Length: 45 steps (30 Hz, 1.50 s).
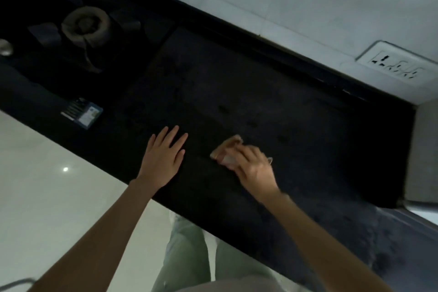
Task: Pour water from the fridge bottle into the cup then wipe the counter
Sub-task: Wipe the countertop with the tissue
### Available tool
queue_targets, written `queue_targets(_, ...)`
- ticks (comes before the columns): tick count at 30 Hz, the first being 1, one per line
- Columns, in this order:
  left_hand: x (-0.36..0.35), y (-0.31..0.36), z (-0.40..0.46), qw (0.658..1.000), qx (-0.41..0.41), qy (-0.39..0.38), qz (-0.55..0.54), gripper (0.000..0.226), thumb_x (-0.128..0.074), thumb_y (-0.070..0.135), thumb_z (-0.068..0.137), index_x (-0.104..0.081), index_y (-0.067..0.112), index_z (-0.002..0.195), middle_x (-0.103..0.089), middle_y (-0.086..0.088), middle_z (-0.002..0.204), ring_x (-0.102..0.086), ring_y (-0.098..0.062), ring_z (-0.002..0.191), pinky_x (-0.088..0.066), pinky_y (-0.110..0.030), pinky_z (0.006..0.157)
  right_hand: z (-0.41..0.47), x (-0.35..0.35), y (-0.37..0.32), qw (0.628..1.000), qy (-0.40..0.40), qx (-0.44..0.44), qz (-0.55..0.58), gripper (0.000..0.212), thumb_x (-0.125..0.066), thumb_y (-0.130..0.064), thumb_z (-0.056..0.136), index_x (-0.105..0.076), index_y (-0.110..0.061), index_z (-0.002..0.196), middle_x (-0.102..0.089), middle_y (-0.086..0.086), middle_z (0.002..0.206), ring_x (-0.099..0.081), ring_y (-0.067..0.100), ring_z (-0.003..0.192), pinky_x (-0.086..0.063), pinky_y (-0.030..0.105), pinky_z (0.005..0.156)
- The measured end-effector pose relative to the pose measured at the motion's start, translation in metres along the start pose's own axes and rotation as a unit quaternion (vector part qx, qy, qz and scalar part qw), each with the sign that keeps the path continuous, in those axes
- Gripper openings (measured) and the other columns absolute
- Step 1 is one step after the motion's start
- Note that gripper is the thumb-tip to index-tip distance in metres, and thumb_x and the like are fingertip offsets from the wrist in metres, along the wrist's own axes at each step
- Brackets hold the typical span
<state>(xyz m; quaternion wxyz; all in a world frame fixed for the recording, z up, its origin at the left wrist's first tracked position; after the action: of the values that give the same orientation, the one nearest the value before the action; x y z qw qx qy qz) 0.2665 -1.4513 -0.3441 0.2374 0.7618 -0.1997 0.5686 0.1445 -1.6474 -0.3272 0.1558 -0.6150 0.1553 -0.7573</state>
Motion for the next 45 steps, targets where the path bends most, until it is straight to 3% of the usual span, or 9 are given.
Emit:
queue_targets(4,0.003,-0.007,0.003,0.999,-0.042,0.005,-0.005,0.047,-0.049,0.029,0.096,-0.047,0.020,0.141,-0.042,-0.011,0.149,-0.036,-0.035,0.139,-0.033,-0.056,0.109,0.088,0.010,0.074,0.992,0.016,-0.121,-0.034,0.042,-0.067,-0.024,0.087,-0.058,-0.018,0.127,-0.058,0.013,0.127,-0.056,0.039,0.104,-0.049,0.046,0.088)
queue_targets(8,0.000,-0.009,0.000,0.997,-0.074,0.014,-0.004,0.048,-0.056,0.028,0.093,-0.049,0.019,0.139,-0.045,-0.013,0.147,-0.039,-0.037,0.137,-0.036,-0.058,0.106,0.122,0.021,0.082,0.975,0.069,-0.207,-0.033,0.040,-0.064,-0.021,0.089,-0.056,-0.018,0.128,-0.056,0.011,0.128,-0.052,0.039,0.105,-0.048,0.049,0.087)
queue_targets(18,-0.002,-0.009,0.001,0.997,-0.077,0.006,-0.020,0.049,-0.038,0.035,0.096,-0.044,0.023,0.143,-0.038,-0.009,0.152,-0.032,-0.034,0.142,-0.031,-0.056,0.111,0.012,-0.022,-0.047,0.991,0.050,-0.113,-0.043,0.042,-0.067,-0.019,0.087,-0.058,-0.017,0.128,-0.060,0.006,0.125,-0.055,0.027,0.108,-0.053,0.043,0.084)
queue_targets(24,-0.007,-0.009,-0.001,0.997,-0.078,0.012,-0.024,0.051,-0.027,0.038,0.097,-0.045,0.022,0.142,-0.040,-0.010,0.151,-0.034,-0.035,0.140,-0.032,-0.057,0.111,0.125,-0.005,0.078,0.986,0.057,-0.136,-0.073,0.040,-0.046,-0.038,0.094,-0.054,-0.022,0.129,-0.056,0.011,0.131,-0.056,0.039,0.105,-0.046,0.045,0.089)
queue_targets(29,-0.007,-0.010,0.002,0.997,-0.073,0.019,-0.025,0.049,-0.031,0.036,0.098,-0.045,0.022,0.143,-0.039,-0.009,0.152,-0.032,-0.034,0.141,-0.030,-0.057,0.112,0.218,0.011,0.159,0.968,0.056,-0.227,-0.090,0.042,-0.052,-0.033,0.089,-0.053,-0.024,0.130,-0.052,0.009,0.133,-0.049,0.039,0.111,-0.041,0.044,0.094)
queue_targets(32,-0.009,-0.011,0.002,0.997,-0.071,0.021,-0.027,0.049,-0.032,0.035,0.098,-0.044,0.023,0.144,-0.037,-0.008,0.153,-0.031,-0.033,0.142,-0.029,-0.056,0.113,0.210,0.013,0.141,0.972,0.065,-0.211,-0.085,0.043,-0.054,-0.028,0.089,-0.052,-0.024,0.131,-0.051,0.008,0.136,-0.050,0.039,0.110,-0.041,0.043,0.094)
queue_targets(38,-0.009,-0.011,0.001,0.997,-0.066,0.024,-0.031,0.049,-0.033,0.035,0.097,-0.042,0.022,0.144,-0.038,-0.008,0.153,-0.031,-0.033,0.142,-0.028,-0.055,0.113,0.122,-0.006,0.043,0.998,0.019,-0.048,-0.037,0.040,-0.061,-0.022,0.091,-0.055,-0.015,0.131,-0.057,0.010,0.128,-0.053,0.033,0.111,-0.046,0.043,0.092)
queue_targets(42,-0.008,-0.011,0.001,0.998,-0.056,0.020,-0.038,0.049,-0.032,0.036,0.098,-0.043,0.023,0.143,-0.037,-0.007,0.153,-0.030,-0.032,0.142,-0.026,-0.055,0.114,0.160,-0.005,0.067,0.999,-0.007,-0.009,-0.038,0.042,-0.050,-0.032,0.092,-0.057,-0.013,0.129,-0.058,0.013,0.127,-0.054,0.037,0.107,-0.047,0.046,0.089)
queue_targets(45,-0.007,-0.011,0.000,0.998,-0.051,0.022,-0.039,0.049,-0.032,0.036,0.098,-0.044,0.022,0.143,-0.037,-0.007,0.153,-0.030,-0.032,0.142,-0.025,-0.054,0.115,0.236,-0.001,0.117,0.995,0.001,-0.076,-0.067,0.045,-0.048,-0.035,0.090,-0.055,-0.015,0.130,-0.055,0.013,0.130,-0.053,0.040,0.108,-0.042,0.042,0.092)
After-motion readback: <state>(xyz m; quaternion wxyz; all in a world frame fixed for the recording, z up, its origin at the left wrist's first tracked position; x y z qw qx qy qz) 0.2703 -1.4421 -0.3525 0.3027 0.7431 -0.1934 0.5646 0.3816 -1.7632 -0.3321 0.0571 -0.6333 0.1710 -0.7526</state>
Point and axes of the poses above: each hand's wrist, its own z-axis towards the middle knuckle, its own x-axis out of the back of the hand, y = z × x, the point moved 7 cm from there along z, towards the middle knuckle
